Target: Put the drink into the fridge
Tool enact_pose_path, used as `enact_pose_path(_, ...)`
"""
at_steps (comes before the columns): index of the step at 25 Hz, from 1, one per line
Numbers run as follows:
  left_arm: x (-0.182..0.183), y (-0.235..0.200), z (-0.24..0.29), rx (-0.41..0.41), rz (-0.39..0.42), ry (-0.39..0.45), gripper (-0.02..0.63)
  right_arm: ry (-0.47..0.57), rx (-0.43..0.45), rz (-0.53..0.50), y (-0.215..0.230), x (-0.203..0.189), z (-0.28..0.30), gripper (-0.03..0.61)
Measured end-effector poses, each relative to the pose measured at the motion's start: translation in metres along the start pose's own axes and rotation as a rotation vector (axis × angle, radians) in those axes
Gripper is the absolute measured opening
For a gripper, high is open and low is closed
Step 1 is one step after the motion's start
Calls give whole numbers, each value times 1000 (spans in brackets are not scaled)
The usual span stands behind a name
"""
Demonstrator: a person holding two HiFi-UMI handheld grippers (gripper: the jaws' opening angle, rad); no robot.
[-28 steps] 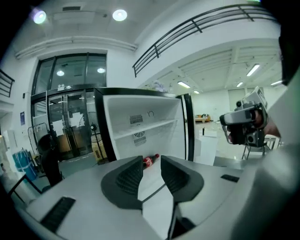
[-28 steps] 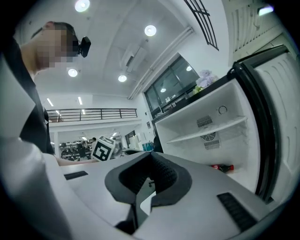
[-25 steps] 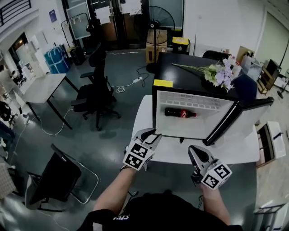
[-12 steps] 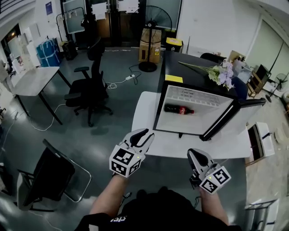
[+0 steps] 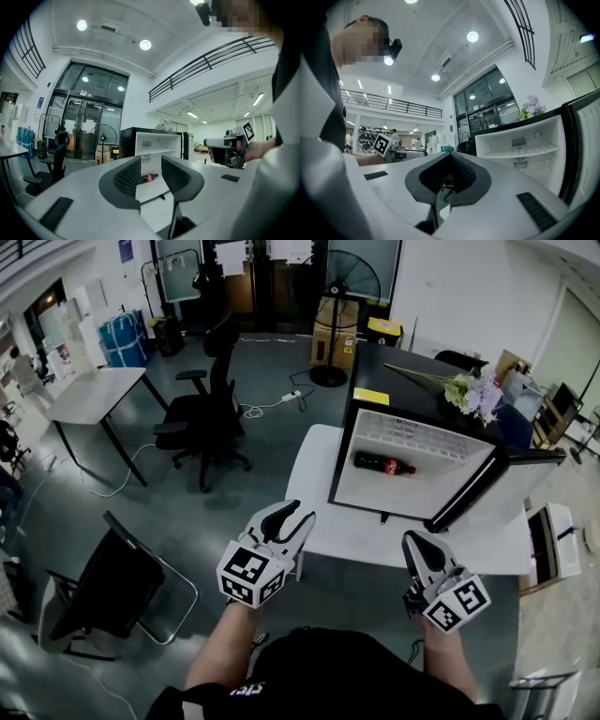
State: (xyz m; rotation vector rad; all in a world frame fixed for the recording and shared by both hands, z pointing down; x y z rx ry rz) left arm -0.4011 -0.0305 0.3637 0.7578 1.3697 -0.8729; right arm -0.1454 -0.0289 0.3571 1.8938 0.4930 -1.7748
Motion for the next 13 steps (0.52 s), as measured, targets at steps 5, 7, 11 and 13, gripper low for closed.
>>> enact_pose_path(5,6,21,14,18,38,24,50,-5,7,1,18,-1,-17,11)
enact_pose_path(7,5,28,20,36,43,30,22,-11,-1,2,27,-4,-25,11)
enact_pose_path(11,2,42,34,23,48,22,15,-5,-2,9,41,-4,-35,11)
enact_pose_path(13,0,49,41,5,37,24,15,-2,2,10,45,-4,-38,11)
Point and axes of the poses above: the fingertips, and each gripper's own axes: z forward along the fingers, y to its right, x out of its top, the point moved 5 cm from there along -z, backward along the fingers, and after that the axes turned 1 degree about -z, right-handed, at the moved point
